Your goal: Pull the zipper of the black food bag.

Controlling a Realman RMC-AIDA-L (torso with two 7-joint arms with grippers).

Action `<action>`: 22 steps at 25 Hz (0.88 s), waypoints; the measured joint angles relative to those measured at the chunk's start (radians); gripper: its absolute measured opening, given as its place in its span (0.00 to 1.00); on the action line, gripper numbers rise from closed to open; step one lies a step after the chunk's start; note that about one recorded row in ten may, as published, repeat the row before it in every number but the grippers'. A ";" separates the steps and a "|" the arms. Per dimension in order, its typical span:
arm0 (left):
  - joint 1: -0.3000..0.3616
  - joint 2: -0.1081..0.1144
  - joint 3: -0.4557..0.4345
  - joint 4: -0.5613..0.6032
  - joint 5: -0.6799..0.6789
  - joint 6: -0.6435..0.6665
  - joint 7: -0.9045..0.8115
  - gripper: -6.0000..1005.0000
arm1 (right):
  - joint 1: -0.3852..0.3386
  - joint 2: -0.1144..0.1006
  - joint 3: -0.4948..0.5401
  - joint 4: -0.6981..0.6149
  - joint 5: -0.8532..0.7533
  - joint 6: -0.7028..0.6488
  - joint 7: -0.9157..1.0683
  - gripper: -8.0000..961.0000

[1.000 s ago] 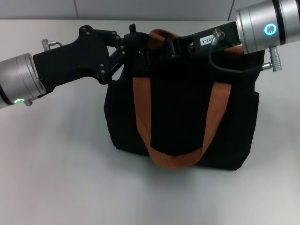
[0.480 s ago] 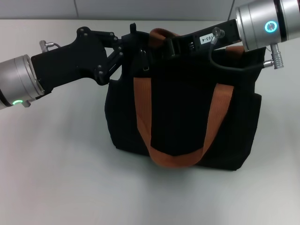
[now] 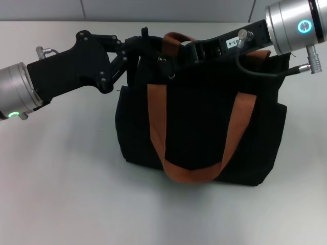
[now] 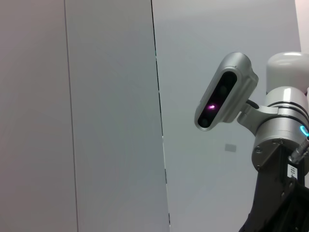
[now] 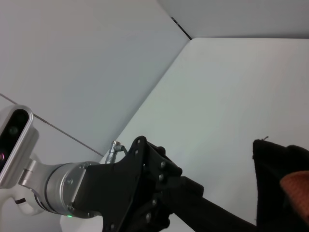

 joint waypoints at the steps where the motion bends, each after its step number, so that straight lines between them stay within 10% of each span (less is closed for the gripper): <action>1: 0.001 0.000 0.000 0.000 0.000 0.001 0.001 0.03 | -0.003 0.000 -0.004 -0.009 -0.003 -0.002 0.010 0.02; 22: 0.013 0.000 -0.013 0.001 0.000 0.006 0.007 0.03 | -0.062 0.003 -0.012 -0.185 -0.128 -0.043 0.153 0.05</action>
